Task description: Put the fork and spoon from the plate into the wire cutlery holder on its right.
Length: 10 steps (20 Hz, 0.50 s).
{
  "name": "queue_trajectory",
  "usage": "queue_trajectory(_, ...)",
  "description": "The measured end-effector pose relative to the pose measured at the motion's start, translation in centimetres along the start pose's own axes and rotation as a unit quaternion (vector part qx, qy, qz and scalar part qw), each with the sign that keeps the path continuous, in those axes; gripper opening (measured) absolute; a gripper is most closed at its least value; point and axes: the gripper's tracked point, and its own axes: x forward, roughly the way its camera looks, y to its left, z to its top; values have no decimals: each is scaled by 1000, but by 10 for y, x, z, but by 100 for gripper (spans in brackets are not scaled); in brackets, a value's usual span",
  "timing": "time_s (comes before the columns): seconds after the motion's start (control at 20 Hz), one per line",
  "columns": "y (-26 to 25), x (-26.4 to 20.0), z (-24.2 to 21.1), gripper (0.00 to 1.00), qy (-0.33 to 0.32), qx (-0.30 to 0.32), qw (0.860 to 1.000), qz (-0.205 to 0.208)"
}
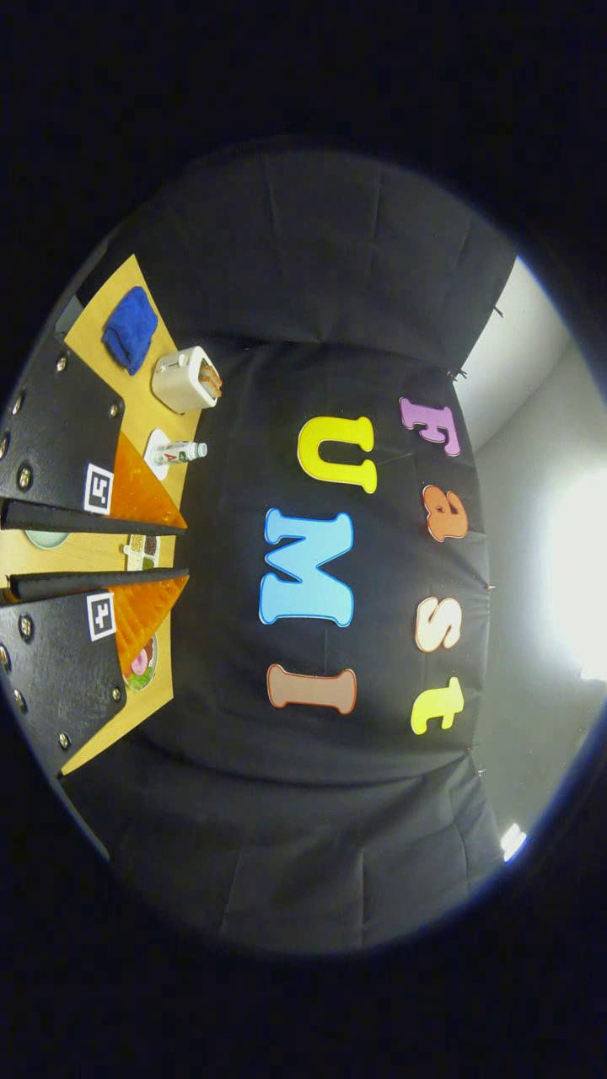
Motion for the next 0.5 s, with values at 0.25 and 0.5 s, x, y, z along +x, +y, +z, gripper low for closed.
queue_trajectory(0.25, 14, 0, -14, 20, 11, 11, 1000, 1)
queue_trajectory(0.5, 27, 0, -49, 30, 11, -12, 1000, -10)
